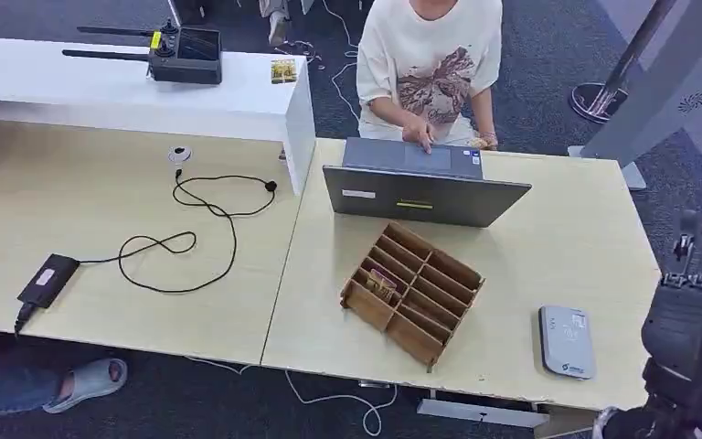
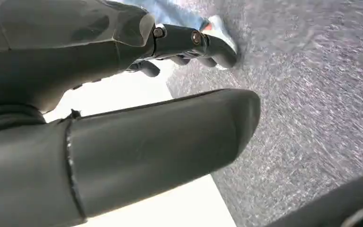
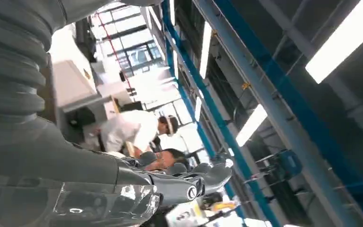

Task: Pass the card to the sensor for recognition and then transmit it.

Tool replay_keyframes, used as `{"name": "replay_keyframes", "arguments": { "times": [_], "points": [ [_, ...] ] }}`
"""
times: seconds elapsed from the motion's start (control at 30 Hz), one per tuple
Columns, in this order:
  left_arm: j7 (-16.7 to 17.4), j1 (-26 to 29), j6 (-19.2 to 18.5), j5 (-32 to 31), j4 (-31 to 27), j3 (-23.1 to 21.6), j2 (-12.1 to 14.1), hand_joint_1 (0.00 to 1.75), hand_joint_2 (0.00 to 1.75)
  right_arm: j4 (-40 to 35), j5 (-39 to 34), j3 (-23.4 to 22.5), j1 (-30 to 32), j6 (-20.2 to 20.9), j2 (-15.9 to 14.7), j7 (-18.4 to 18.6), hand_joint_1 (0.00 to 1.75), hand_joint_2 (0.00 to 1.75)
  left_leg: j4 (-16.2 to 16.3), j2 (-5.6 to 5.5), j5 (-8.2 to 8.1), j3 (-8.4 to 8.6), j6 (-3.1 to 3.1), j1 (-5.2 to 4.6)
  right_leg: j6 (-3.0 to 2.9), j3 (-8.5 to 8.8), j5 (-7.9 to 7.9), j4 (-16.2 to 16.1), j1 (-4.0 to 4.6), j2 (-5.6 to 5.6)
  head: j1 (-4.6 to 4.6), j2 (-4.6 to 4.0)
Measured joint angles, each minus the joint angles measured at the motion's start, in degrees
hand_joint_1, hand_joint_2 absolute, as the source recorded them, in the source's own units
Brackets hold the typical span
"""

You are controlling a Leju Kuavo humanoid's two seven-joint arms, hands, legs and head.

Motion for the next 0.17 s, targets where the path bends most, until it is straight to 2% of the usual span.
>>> {"name": "replay_keyframes", "arguments": {
  "times": [0.07, 0.17],
  "points": [
    [-1.40, 0.04, -1.55, -0.04, 0.00, -1.90, 1.88, 0.00, 0.00, -0.04, -0.53, 0.00, 3.10, 0.77, 0.53, -0.02, 0.00, 1.75, -0.01, 0.01, -0.03, 0.01, -0.05, 0.03, -0.08, -0.02, -0.05, 0.01, 0.03, 0.00, 0.00, 0.02],
    [-1.49, 0.08, -2.85, -0.05, 0.00, -6.42, 4.27, 0.00, 0.00, -0.85, 1.15, -0.04, 6.79, 1.29, 1.12, 0.87, 0.00, 1.75, -0.02, -0.01, -0.03, 0.00, -0.06, 0.01, -0.12, -0.03, -0.10, 0.06, 0.01, -0.02, -0.04, 0.00]
  ]
}}
